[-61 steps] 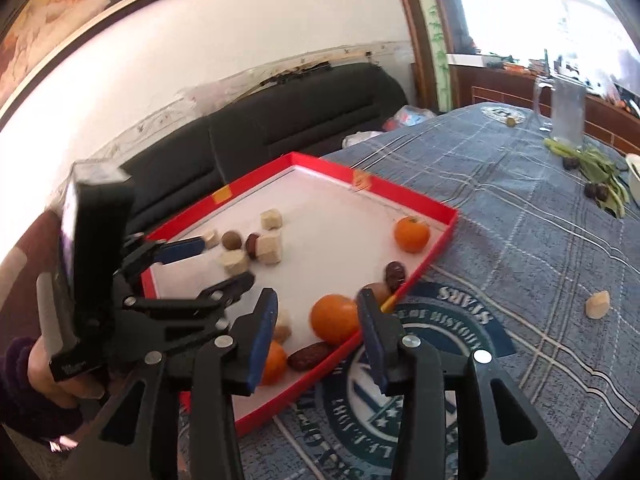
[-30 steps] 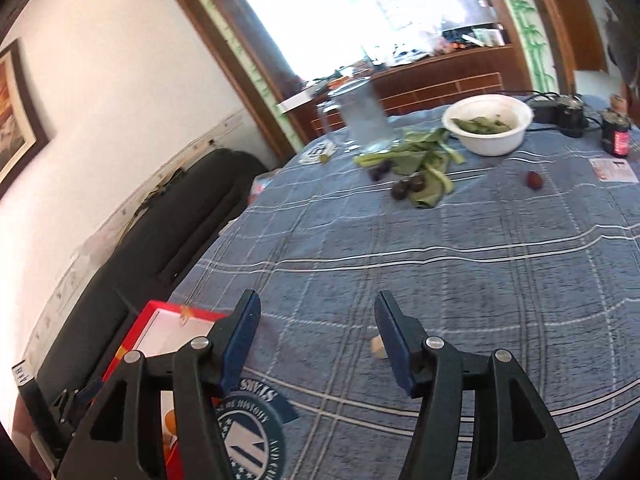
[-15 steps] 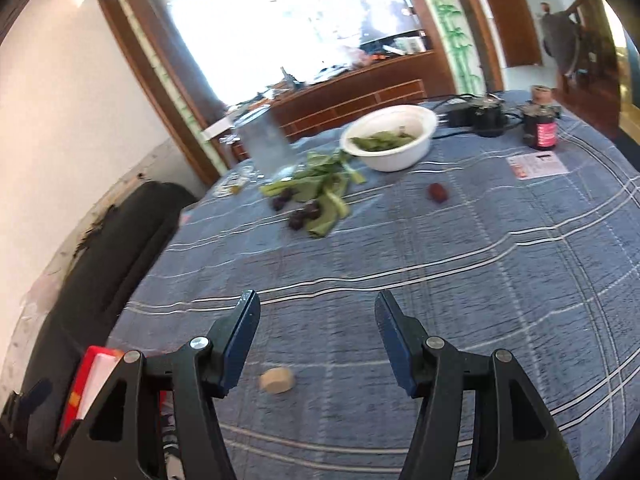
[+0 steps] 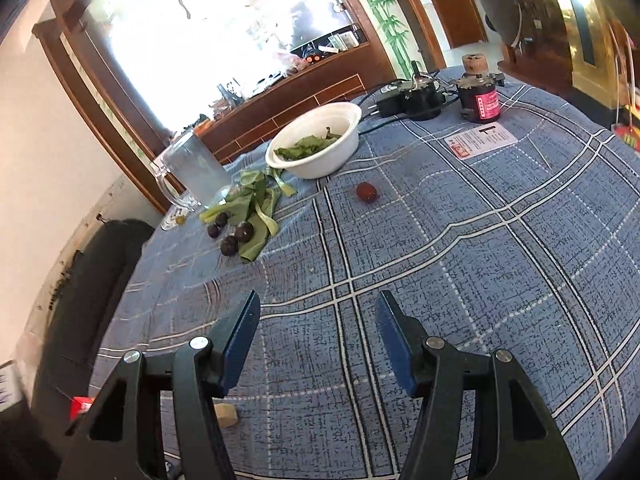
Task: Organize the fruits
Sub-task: 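Move both open tools from the tray to the last tan pastry piece, then grasp the small tan pastry piece with the left tool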
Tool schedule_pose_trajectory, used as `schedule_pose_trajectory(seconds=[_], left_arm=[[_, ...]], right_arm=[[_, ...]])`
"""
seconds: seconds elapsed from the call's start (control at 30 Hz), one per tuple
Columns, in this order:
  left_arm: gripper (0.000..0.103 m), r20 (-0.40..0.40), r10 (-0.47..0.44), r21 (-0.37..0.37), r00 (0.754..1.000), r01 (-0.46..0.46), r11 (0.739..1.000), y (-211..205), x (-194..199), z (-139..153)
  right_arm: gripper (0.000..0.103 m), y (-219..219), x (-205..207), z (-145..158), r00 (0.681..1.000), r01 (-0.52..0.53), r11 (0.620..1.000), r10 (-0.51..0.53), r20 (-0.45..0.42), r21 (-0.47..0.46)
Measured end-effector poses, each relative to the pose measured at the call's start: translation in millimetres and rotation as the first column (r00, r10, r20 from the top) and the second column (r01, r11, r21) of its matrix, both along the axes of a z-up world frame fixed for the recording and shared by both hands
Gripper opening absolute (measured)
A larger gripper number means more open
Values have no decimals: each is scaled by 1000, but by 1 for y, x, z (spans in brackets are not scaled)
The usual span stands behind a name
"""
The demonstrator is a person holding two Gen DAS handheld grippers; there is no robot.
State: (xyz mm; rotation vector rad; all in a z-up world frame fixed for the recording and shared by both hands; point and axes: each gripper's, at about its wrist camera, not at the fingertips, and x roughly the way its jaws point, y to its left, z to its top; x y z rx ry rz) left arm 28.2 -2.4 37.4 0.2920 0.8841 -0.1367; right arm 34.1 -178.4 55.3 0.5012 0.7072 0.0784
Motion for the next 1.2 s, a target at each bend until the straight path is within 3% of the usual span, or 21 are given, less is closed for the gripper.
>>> schedule_pose_trajectory(seconds=[0.2,0.3,0.47,0.63,0.77,0.83,0.87,1.0,1.2], left_arm=[[59,-53,5,-3,999,-5,1000,-10,11,-15],[59,-65,18,-10,998,-19,1000,-9,12,-20],[59,-67,43,-50,997,-47,998,3,7,-21],[59,-59,43,-63,997,-47,997,4,7,-18],[58,-48,42,-76,998,-45,996,6,7,-17],[50,-53,42,-88,998,-47,995,7,11,-17],[41,-60,44,-95,997,-49,994,6,12,-19],[27,-81,36,-122,996,-46,992,2,15,-25],[26,-88,61,-153,994,-74,986,4,15,-24]], right_arm=[[61,7,0,1,999,-43,999,43,-13,20],[61,13,4,-6,988,-109,990,118,-104,92],[43,23,16,-31,937,-179,980,196,-290,84],[38,30,17,-33,922,-244,966,258,-289,83],[38,36,18,-40,919,-250,968,245,-310,22],[37,42,19,-39,918,-264,964,247,-310,-13],[34,44,20,-38,919,-265,964,242,-310,-31],[12,50,20,-37,926,-263,953,205,-316,-151],[6,68,21,-36,934,-279,911,184,-306,-304]])
